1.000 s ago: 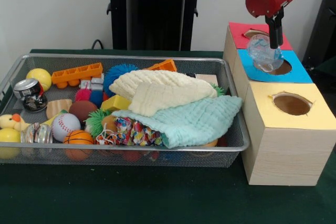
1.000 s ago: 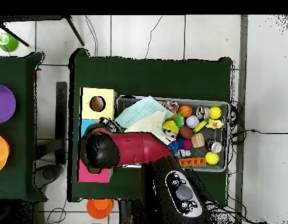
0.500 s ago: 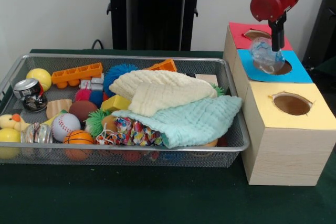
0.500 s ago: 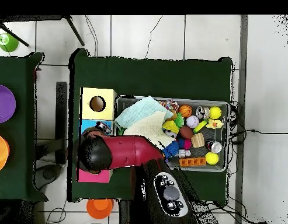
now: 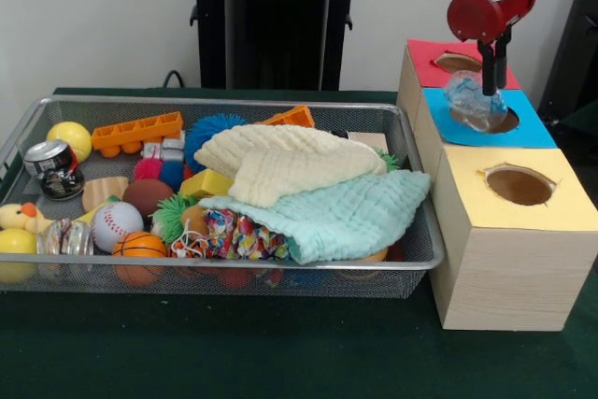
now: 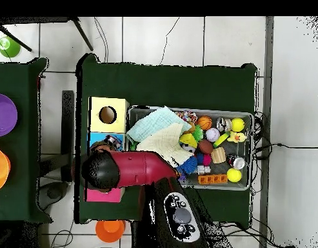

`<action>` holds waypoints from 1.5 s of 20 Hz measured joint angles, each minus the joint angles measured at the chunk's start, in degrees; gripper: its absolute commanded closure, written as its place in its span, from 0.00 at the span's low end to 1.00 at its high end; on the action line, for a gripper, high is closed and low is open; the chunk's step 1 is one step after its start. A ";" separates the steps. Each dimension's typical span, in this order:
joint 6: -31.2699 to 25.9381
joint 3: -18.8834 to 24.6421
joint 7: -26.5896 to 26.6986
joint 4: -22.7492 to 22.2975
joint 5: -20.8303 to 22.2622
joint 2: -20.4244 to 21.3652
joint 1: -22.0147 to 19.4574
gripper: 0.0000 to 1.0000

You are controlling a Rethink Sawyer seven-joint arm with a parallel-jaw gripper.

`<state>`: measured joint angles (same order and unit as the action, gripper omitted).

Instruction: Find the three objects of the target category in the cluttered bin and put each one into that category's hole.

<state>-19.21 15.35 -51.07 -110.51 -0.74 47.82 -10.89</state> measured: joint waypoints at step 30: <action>0.00 -2.95 0.00 -0.01 -2.48 -0.22 1.21 0.00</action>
<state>-19.21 12.39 -51.07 -110.52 -3.23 47.60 -9.68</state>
